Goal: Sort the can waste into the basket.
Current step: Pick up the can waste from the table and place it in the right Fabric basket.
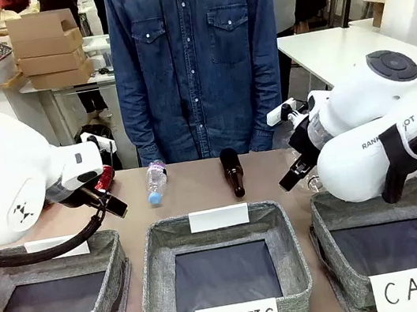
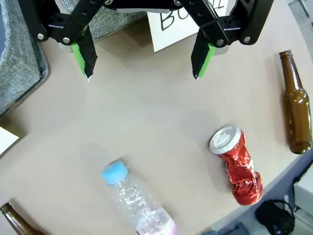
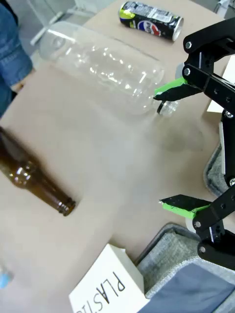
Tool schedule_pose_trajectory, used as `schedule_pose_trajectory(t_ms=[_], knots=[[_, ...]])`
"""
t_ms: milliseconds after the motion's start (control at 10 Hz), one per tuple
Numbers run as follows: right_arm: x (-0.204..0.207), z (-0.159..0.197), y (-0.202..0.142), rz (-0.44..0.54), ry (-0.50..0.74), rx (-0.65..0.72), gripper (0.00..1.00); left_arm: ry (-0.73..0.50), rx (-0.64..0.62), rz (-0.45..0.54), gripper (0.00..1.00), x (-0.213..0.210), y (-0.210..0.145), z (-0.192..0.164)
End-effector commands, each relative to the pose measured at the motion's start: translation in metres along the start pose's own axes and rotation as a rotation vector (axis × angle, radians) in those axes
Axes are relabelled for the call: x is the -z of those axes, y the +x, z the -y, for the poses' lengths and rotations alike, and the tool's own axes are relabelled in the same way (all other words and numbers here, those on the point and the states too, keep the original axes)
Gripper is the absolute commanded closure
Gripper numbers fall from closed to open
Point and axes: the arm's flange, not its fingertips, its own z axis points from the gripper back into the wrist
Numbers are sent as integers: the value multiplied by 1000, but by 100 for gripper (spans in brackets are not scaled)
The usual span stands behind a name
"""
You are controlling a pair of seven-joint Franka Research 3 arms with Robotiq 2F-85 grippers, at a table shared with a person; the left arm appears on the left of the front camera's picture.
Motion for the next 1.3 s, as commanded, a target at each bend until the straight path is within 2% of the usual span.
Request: schedule_pose_trajectory(t_ms=[0,1100,1200], knots=[[0,0,0,0,0,0,0,0,0,0,0,0,0,0],[0,0,0,0,0,0,0,0,0,0,0,0,0,0],[-48,-12,-3,-25,33,-49,0,15,-12,-51,0,-44,0,7]])
